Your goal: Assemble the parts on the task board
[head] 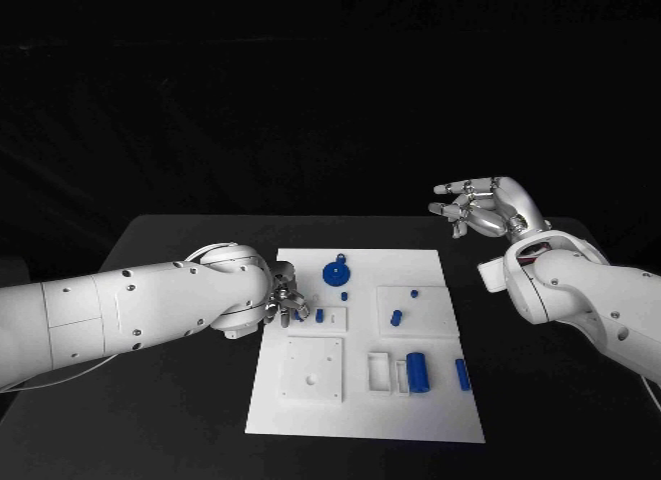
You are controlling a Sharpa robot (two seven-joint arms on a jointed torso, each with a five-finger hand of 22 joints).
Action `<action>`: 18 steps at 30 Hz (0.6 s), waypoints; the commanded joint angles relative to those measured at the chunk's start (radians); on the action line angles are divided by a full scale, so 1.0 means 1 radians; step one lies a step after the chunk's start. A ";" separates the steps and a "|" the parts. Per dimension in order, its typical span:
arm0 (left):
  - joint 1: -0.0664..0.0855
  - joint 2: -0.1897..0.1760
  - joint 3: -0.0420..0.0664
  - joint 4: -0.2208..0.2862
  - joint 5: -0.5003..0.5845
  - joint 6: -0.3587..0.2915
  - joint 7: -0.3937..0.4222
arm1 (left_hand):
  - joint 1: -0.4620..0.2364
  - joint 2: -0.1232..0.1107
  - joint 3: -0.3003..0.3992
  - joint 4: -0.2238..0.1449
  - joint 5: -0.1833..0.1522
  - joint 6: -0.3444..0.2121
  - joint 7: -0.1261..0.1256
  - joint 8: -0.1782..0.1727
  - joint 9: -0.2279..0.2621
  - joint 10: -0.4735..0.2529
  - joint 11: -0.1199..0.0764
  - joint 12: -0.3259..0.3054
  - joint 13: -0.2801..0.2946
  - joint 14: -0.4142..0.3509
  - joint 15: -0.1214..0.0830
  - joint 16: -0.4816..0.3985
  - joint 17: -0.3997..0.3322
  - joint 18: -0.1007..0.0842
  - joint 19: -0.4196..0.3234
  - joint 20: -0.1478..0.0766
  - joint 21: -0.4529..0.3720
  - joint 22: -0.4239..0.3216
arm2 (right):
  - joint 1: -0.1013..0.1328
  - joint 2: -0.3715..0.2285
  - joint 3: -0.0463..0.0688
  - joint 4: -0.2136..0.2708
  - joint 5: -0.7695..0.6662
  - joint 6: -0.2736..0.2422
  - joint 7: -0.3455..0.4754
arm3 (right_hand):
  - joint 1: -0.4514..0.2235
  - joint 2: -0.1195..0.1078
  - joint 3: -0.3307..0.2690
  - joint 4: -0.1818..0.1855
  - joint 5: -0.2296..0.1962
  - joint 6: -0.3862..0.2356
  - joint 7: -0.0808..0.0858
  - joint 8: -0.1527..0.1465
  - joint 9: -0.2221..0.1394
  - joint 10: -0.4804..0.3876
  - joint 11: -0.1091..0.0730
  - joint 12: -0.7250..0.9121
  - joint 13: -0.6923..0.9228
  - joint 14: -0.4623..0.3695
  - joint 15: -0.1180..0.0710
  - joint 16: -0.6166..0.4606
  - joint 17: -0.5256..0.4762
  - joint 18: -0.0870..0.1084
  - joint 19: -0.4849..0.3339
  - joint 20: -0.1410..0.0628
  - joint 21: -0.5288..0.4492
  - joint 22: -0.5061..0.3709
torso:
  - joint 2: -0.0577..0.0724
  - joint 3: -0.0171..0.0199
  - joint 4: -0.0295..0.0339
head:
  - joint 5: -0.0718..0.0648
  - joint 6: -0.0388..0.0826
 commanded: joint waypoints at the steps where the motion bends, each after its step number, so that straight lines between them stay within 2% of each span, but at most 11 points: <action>1: -0.002 0.000 -0.001 0.004 -0.007 0.020 0.003 | 0.010 0.000 0.023 -0.016 0.005 0.115 -0.106 -0.003 0.000 0.045 -0.003 0.006 -0.001 0.006 0.000 -0.005 0.001 -0.007 0.003 0.001 0.006 0.021 | 0.000 0.001 0.001 0.000 0.000 0.014 0.010 | -0.010 0.000 0.007 0.000 0.005 0.002 0.001 -0.004 -0.001 -0.005 0.000 0.006 -0.002 0.003 -0.001 -0.005 0.001 0.002 0.032 -0.007 -0.002 0.001 | 0.000 -0.0002 0.0000 | -0.001 -0.002; 18: -0.003 -0.004 -0.001 0.006 -0.007 0.034 0.001 | 0.011 -0.001 0.023 -0.016 0.005 0.117 -0.107 -0.004 0.000 0.045 -0.003 0.006 -0.002 0.007 0.001 -0.005 0.002 -0.007 0.003 0.001 0.007 0.021 | 0.000 0.003 0.001 -0.002 0.000 0.016 0.010 | -0.014 0.000 0.010 -0.002 0.007 0.002 0.001 -0.004 -0.001 -0.006 0.000 0.007 -0.003 0.003 0.000 -0.006 0.002 0.003 0.031 -0.007 -0.002 0.001 | 0.000 -0.0003 -0.0001 | -0.002 -0.004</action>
